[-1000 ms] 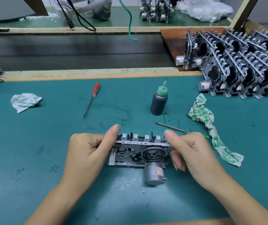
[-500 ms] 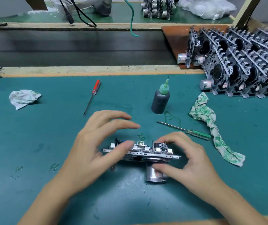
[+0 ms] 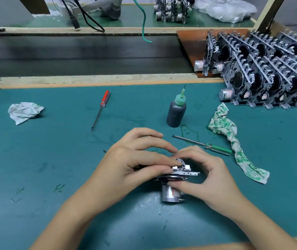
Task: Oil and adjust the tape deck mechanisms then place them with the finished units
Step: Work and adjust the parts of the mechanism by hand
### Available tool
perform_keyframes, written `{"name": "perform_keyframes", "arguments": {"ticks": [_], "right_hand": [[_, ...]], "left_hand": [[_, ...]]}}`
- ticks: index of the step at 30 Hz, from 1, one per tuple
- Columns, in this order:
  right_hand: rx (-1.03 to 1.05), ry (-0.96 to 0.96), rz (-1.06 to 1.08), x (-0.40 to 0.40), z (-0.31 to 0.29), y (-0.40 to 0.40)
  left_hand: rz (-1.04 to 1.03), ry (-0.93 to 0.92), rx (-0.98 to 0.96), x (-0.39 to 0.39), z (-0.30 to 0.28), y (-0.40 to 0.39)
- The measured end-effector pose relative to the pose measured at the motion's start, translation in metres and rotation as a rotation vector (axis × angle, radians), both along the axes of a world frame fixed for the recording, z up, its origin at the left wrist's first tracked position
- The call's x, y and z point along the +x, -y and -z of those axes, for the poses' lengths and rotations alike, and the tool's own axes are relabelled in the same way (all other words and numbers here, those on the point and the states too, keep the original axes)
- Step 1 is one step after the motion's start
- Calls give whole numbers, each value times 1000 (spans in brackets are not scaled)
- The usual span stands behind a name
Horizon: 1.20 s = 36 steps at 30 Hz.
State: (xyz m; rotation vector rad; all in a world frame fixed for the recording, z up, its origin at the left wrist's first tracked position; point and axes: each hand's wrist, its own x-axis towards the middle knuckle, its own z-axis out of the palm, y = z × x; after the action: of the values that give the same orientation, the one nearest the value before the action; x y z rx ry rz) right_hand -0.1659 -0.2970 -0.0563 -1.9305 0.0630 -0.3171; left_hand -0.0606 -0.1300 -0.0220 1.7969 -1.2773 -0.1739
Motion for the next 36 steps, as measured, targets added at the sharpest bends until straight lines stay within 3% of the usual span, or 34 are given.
{"name": "perform_keyframes", "arguments": {"ticks": [5,8,13,17,25,30,36], "right_hand": [[115,-24,-19,-2,3,-2],[55,-48,-16,-4,1,-1],[-644,74,148,-18,6,10],[-861,116,136,-25,8,15],[-834,63,74,-27,-2,16],[-663,225,137,-18,-26,13],[-993,291,-75,10,-56,7]], "left_hand": [[-10,-14,-4,0,2,0],[-12,-20,-4,1,3,0],[-32,-32,-20,1,4,0],[-10,-46,-32,1,4,0],[-6,-52,-52,0,3,1],[-5,-90,-67,-1,2,1],[-125,-327,-229,-3,1,8]]}}
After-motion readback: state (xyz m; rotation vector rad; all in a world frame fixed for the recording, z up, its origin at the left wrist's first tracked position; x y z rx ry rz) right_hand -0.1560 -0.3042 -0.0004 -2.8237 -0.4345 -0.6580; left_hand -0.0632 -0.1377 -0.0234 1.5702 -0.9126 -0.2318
